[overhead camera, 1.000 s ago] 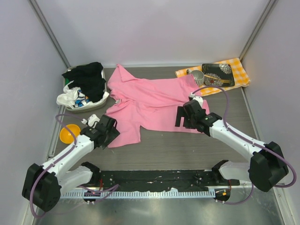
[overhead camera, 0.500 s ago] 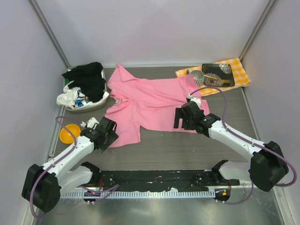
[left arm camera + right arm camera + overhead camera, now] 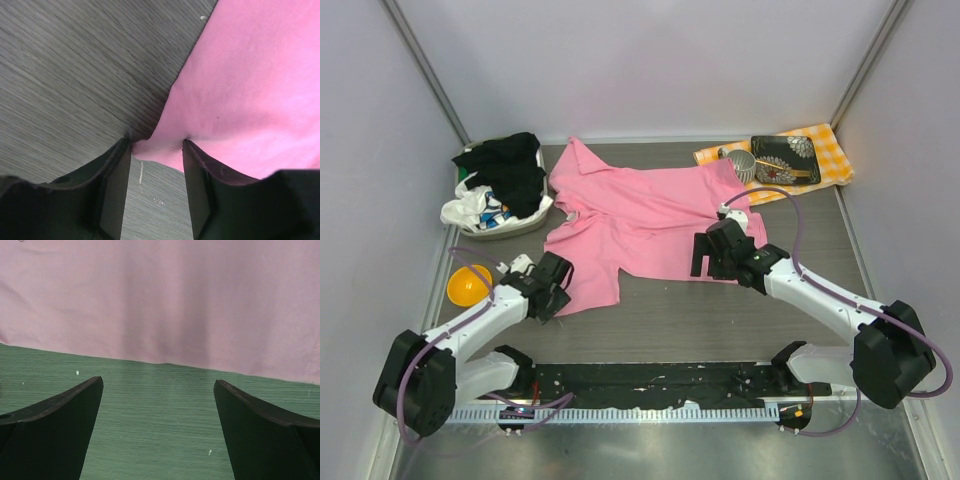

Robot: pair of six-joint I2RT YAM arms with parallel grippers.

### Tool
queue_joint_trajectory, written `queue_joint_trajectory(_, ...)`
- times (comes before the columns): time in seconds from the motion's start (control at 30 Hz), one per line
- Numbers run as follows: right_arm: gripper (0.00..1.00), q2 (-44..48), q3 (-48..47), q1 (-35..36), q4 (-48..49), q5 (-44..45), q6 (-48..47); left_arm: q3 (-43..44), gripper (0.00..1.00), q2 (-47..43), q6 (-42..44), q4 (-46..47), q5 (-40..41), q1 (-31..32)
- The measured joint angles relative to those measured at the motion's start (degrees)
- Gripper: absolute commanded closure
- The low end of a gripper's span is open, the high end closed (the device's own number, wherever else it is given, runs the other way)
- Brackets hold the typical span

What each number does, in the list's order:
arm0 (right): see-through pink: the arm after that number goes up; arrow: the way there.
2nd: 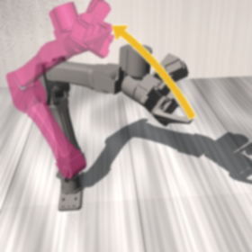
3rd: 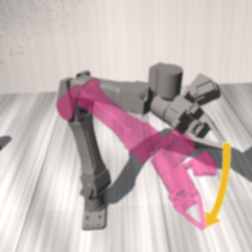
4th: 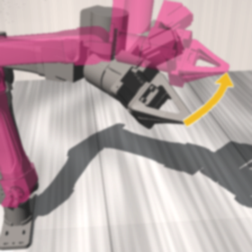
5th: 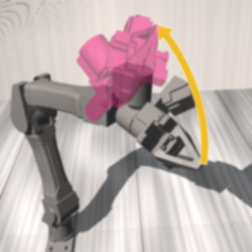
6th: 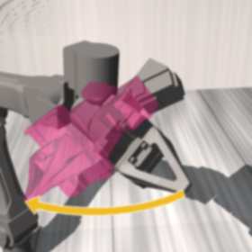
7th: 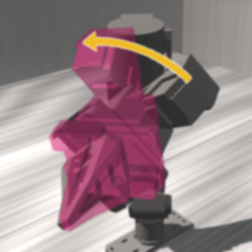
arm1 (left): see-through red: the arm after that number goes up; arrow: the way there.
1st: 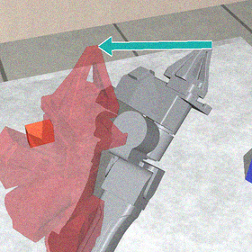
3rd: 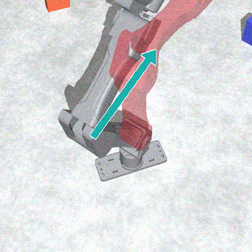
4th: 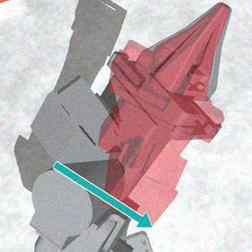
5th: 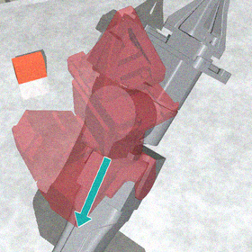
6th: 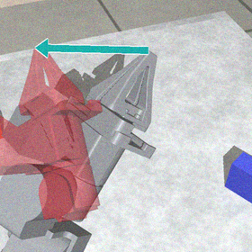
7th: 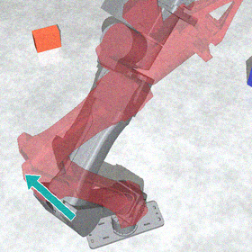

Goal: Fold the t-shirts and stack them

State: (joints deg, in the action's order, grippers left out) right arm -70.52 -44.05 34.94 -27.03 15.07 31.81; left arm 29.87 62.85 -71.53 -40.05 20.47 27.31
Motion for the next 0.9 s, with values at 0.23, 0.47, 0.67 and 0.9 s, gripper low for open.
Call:
queue_joint_trajectory(0.23,0.01,0.0,0.0,0.0,0.0,0.2,0.0,-0.1,0.87,1.6,0.2,2.3,0.8,0.0)
queue_joint_trajectory(0.47,0.00,0.2,0.0,0.0,-1.6,4.1,0.8,0.1,1.00,2.9,0.9,4.9,1.0,0.0)
queue_joint_trajectory(0.67,0.00,0.4,0.0,-2.9,-3.6,8.0,1.8,0.1,1.00,1.0,1.5,4.6,0.2,0.0)
queue_joint_trajectory(0.9,0.01,1.1,2.2,-13.3,-5.0,9.1,4.9,2.3,1.00,-8.2,2.1,-0.1,0.2,0.0)
